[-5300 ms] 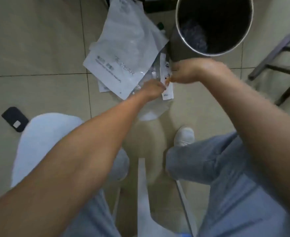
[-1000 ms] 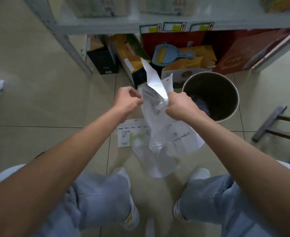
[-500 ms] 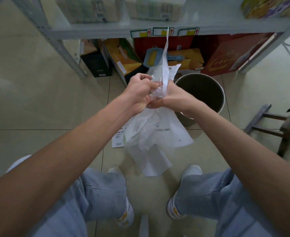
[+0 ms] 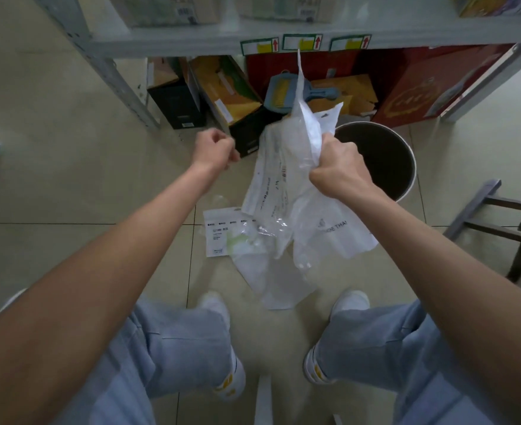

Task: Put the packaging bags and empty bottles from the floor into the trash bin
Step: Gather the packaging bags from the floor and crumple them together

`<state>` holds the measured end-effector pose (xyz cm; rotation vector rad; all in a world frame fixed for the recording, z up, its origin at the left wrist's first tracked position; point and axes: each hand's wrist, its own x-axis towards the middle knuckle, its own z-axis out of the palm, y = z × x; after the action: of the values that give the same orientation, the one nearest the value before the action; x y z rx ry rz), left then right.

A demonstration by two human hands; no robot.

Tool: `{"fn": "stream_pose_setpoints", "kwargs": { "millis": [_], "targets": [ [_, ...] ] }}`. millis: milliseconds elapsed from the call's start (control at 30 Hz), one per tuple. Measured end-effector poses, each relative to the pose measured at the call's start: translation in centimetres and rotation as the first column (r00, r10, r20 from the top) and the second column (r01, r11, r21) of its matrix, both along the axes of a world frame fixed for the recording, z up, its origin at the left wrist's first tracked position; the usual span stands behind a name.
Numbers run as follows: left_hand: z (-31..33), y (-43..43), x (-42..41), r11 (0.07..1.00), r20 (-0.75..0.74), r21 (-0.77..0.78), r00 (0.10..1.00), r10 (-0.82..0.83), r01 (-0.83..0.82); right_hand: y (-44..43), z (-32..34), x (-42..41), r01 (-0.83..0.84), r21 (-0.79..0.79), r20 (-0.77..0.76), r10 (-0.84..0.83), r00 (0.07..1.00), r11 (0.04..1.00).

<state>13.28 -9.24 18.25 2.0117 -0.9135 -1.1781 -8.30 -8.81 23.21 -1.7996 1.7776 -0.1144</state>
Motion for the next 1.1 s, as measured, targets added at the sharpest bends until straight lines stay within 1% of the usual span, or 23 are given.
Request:
{"fn": "stream_pose_setpoints", "kwargs": {
  "millis": [33, 67, 133, 200, 300, 400, 433, 467, 500, 533, 567, 600, 633, 700, 767, 800, 933, 1000, 1033, 1067, 1100],
  "targets": [
    [-3.0, 0.7, 1.5, 0.997, 0.13, 0.076, 0.991, -0.038, 0.029, 0.2, -0.3, 0.3, -0.019, 0.015, -0.017, 0.02, 1.0, 1.0],
    [-6.1, 1.6, 2.9, 0.987, 0.206, 0.157, 0.976, -0.074, 0.041, 0.2, -0.6, 0.6, -0.041, 0.026, -0.03, 0.042, 0.999, 0.999],
    [-11.7, 3.9, 5.1, 0.955, 0.275, 0.295, 0.955, -0.113, 0.028, 0.2, -1.0, 1.2, -0.085, 0.052, -0.059, 0.087, 0.994, 0.995],
    [-16.1, 6.5, 5.9, 0.915, 0.267, 0.402, 0.959, -0.099, -0.017, 0.0, -1.5, 1.4, -0.117, 0.08, -0.078, 0.123, 0.989, 0.99],
    [-21.5, 10.1, 5.6, 0.86, 0.18, 0.504, 0.984, -0.012, -0.082, -0.3, -2.0, 1.6, -0.152, 0.111, -0.103, 0.164, 0.981, 0.982],
    [-25.8, 12.0, 4.6, 0.834, 0.121, 0.539, 0.991, 0.057, -0.114, -0.8, -2.6, 1.7, -0.155, 0.129, -0.138, 0.173, 0.975, 0.979],
    [-26.6, 12.0, 4.3, 0.829, 0.128, 0.544, 0.989, 0.072, -0.131, -0.9, -2.8, 1.8, -0.157, 0.135, -0.147, 0.177, 0.973, 0.978],
    [-27.4, 11.8, 4.2, 0.833, 0.173, 0.535, 0.984, 0.053, -0.139, -1.0, -3.0, 1.8, -0.164, 0.138, -0.154, 0.184, 0.971, 0.977],
    [-28.1, 11.4, 4.2, 0.84, 0.26, 0.527, 0.965, -0.016, -0.128, -1.2, -3.1, 1.9, -0.171, 0.138, -0.16, 0.192, 0.968, 0.976],
    [-28.8, 10.6, 4.3, 0.853, 0.373, 0.517, 0.915, -0.154, -0.067, -1.3, -3.2, 1.9, -0.177, 0.135, -0.167, 0.199, 0.966, 0.975],
    [-29.4, 9.8, 4.3, 0.858, 0.468, 0.511, 0.824, -0.321, 0.044, -1.5, -3.3, 1.8, -0.181, 0.129, -0.177, 0.202, 0.963, 0.975],
    [-29.9, 8.7, 4.3, 0.843, 0.525, 0.513, 0.717, -0.458, 0.162, -1.6, -3.3, 1.7, -0.182, 0.123, -0.187, 0.203, 0.961, 0.976],
    [-30.2, 7.6, 4.4, 0.809, 0.55, 0.531, 0.624, -0.555, 0.252, -1.8, -3.4, 1.7, -0.18, 0.119, -0.196, 0.2, 0.96, 0.977],
    [-30.9, 5.7, 4.4, 0.743, 0.557, 0.568, 0.498, -0.664, 0.355, -2.1, -3.4, 1.7, -0.17, 0.12, -0.209, 0.192, 0.959, 0.978],
    [-31.6, 4.7, 4.6, 0.694, 0.566, 0.608, 0.402, -0.72, 0.385, -2.2, -3.4, 1.8, -0.163, 0.124, -0.22, 0.188, 0.957, 0.979],
    [-32.1, 4.4, 4.9, 0.673, 0.561, 0.635, 0.372, -0.74, 0.38, -2.3, -3.4, 1.9, -0.162, 0.127, -0.222, 0.187, 0.957, 0.979],
    [-32.3, 4.8, 5.8, 0.647, 0.545, 0.697, 0.358, -0.758, 0.31, -2.3, -3.1, 1.9, -0.166, 0.137, -0.226, 0.194, 0.955, 0.976],
    [-31.5, 4.7, 6.3, 0.63, 0.508, 0.705, 0.388, -0.769, 0.325, -2.5, -3.0, 1.9, -0.181, 0.144, -0.227, 0.211, 0.951, 0.973],
    [-30.5, 4.4, 6.6, 0.63, 0.476, 0.694, 0.435, -0.765, 0.349, -2.5, -2.8, 2.0, -0.185, 0.148, -0.222, 0.215, 0.951, 0.971],
    [-29.4, 3.9, 7.1, 0.632, 0.417, 0.669, 0.506, -0.755, 0.391, -2.6, -2.6, 2.1, -0.187, 0.153, -0.212, 0.217, 0.953, 0.97],
    [-27.7, 3.2, 7.4, 0.624, 0.351, 0.649, 0.557, -0.753, 0.435, -2.6, -2.4, 2.3, -0.188, 0.16, -0.199, 0.218, 0.955, 0.969]
  ]
}}
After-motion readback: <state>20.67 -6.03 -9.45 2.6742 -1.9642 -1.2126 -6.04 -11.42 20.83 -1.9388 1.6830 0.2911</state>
